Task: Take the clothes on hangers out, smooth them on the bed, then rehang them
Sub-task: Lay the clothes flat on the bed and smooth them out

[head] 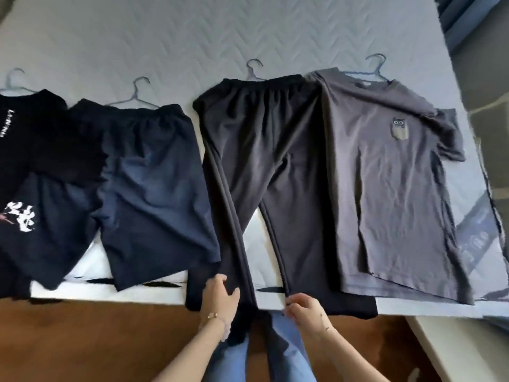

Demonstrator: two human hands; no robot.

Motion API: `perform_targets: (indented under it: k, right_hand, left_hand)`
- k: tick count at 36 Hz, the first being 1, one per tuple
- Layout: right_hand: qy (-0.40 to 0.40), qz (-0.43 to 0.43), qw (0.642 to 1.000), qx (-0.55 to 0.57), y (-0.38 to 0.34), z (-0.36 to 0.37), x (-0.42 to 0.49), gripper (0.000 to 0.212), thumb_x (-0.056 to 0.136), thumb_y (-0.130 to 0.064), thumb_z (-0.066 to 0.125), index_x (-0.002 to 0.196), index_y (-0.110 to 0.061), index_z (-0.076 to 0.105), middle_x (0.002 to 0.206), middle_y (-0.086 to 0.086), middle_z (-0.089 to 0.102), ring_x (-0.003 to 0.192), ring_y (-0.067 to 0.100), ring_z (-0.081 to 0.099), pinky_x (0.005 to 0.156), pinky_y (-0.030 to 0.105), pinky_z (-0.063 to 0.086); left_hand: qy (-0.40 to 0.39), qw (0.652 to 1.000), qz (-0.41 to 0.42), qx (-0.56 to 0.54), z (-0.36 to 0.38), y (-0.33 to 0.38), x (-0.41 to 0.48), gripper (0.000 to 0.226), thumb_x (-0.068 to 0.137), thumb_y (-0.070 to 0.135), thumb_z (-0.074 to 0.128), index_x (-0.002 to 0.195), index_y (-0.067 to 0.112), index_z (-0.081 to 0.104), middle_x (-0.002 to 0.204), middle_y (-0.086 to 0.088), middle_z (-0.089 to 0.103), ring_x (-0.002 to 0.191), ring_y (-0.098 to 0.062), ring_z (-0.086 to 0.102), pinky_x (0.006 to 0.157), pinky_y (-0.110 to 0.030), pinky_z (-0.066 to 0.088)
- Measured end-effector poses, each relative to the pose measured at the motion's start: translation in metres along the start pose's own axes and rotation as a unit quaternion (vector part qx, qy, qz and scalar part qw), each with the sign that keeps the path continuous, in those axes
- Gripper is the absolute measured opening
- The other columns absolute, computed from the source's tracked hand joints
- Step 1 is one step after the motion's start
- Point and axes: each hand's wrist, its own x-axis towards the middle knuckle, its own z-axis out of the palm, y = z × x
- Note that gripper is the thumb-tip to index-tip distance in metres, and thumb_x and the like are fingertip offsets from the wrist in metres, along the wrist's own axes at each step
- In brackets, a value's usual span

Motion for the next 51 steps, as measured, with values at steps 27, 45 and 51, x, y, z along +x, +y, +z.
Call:
perform_targets:
  k: [27,45,51]
  right_hand:
    - [-0.081,-0.005,0.974,0.212,-0.078,0.130,0.093,0.018,0.098,-0.018,0.057,0.114,-0.009,0.060,0.096,0.004,0.065,0.091,0.015,0.064,0.097,0.031,0.054]
    - [0.031,-0.038,0.970,0.236,-0.030,0.103,0.049,0.013,0.102,-0.022,0.049,0.100,-0.015,0.059,0.105,0.004,0.066,0.097,0.016,0.061,0.088,0.032,0.051]
    - [-0.041,-0.011,0.973,0.227,-0.009,0.102,0.047,0.016,0.100,-0.014,0.053,0.110,-0.011,0.065,0.093,-0.002,0.072,0.082,0.008,0.067,0.066,0.017,0.058]
  left_hand:
    - [0.196,0.936,-0.055,-0.286,-0.004,-0.097,0.046,0.016,0.095,0.009,0.037,0.094,0.001,0.050,0.085,-0.012,0.057,0.079,-0.028,0.050,0.060,-0.032,0.037]
    - [0.046,0.967,-0.035,-0.247,-0.058,-0.148,0.073,0.025,0.095,0.008,0.035,0.108,0.011,0.056,0.105,-0.010,0.063,0.097,-0.026,0.054,0.081,-0.035,0.040]
    - [0.014,0.973,-0.105,-0.207,-0.026,-0.170,0.070,0.021,0.088,0.015,0.043,0.097,-0.001,0.052,0.098,-0.027,0.061,0.094,-0.040,0.058,0.082,-0.038,0.045]
